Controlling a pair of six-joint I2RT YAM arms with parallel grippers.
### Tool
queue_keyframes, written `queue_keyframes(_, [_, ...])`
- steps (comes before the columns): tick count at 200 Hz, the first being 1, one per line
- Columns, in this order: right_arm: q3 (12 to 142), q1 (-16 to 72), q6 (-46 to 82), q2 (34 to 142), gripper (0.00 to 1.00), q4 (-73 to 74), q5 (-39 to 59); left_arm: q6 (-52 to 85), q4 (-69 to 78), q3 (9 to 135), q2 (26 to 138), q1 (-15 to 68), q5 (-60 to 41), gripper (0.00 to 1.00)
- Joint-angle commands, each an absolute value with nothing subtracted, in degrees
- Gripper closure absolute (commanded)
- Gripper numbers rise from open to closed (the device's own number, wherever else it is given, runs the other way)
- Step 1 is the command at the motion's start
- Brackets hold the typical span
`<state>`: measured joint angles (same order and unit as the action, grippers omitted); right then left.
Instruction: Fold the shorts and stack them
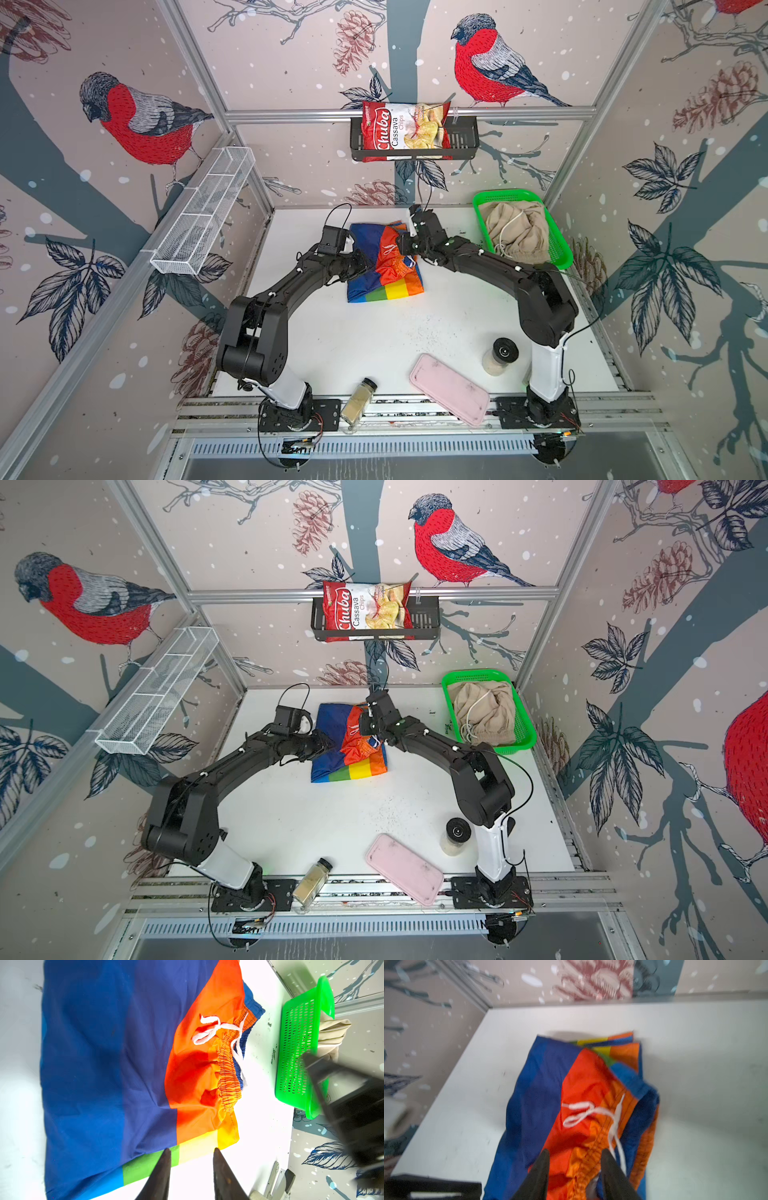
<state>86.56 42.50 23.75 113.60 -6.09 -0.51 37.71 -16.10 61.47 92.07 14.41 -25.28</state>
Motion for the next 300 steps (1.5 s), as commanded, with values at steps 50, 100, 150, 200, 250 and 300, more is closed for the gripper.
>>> queue_keyframes(50, [74.1, 42.7, 29.6, 117.3, 0.84, 2.6, 1.4, 40.0, -10.0, 56.9, 97.7, 14.2, -21.8, 0.77])
queue_keyframes(100, [67.1, 42.0, 31.2, 117.1, 0.83, 8.8, 5.0, 39.6, -9.3, 55.7, 99.5, 14.0, -21.1, 0.86])
queue_keyframes(150, [64.7, 42.3, 24.1, 102.1, 0.75, 10.0, -1.4, 36.0, -11.6, 59.5, 91.3, 11.7, -18.1, 0.84])
queue_keyframes(200, [56.8, 42.6, 21.0, 82.2, 0.57, 13.9, -12.7, 34.7, -13.0, 60.0, 88.2, 8.7, -7.3, 0.55])
queue_keyframes(250, [49.4, 42.3, 23.0, 72.5, 0.49, 13.5, -18.5, 34.8, -0.8, 57.7, 97.6, 6.4, -15.5, 0.61])
queue_keyframes(300, [47.0, 40.4, 24.2, 70.4, 0.48, 12.0, -18.5, 36.9, 4.0, 58.8, 105.4, 6.3, -17.9, 0.35])
